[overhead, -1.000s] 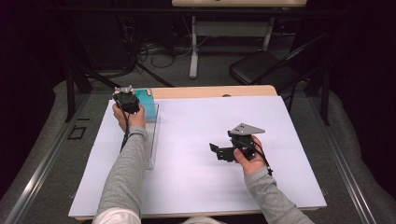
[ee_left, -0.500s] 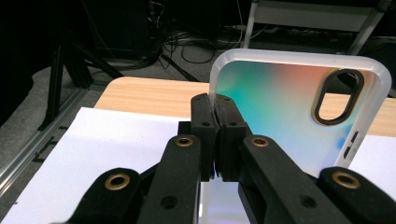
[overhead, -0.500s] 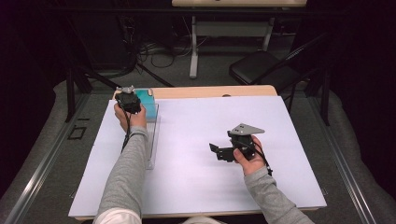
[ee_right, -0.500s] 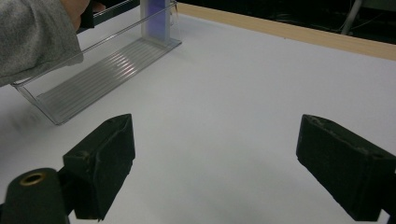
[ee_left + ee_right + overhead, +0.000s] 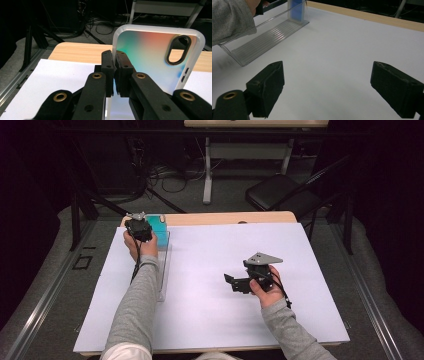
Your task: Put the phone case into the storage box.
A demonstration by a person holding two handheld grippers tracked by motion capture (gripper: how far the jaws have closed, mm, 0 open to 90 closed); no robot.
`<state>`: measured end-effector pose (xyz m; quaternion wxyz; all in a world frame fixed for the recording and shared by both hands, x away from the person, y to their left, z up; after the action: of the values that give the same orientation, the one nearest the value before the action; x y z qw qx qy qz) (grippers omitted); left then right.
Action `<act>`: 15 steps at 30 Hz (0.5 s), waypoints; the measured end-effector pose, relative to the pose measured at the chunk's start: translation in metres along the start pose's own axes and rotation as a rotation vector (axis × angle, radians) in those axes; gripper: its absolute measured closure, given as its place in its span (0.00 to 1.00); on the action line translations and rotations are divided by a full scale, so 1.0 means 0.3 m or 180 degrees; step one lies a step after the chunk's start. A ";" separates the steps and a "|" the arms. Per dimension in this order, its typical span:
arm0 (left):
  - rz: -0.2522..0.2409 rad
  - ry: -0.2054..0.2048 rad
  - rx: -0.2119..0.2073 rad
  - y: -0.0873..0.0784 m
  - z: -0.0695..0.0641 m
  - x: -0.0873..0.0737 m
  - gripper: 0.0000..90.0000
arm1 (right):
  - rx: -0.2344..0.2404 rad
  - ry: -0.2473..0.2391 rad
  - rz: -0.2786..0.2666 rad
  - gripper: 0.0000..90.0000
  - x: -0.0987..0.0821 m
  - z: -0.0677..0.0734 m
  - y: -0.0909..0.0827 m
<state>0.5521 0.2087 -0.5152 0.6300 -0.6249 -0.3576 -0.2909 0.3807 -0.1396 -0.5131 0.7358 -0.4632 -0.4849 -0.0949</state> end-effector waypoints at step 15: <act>-0.0007 -0.0009 -0.0057 -0.004 0.006 0.005 0.88 | 0.0004 0.0004 0.0013 0.13 -0.001 0.003 0.002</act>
<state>0.5519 0.2104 -0.5134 0.6235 -0.6306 -0.3566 -0.2940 0.3804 -0.1387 -0.5136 0.7366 -0.4637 -0.4834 -0.0934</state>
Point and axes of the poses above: each handheld gripper's, and its own axes: y roughly forward along the jaws, x roughly out of its top, z roughly to its left, the point moved 4 cm from there along y, roughly forward along the jaws, and after that the axes turned 8 degrees about z, right-handed, at the moved point
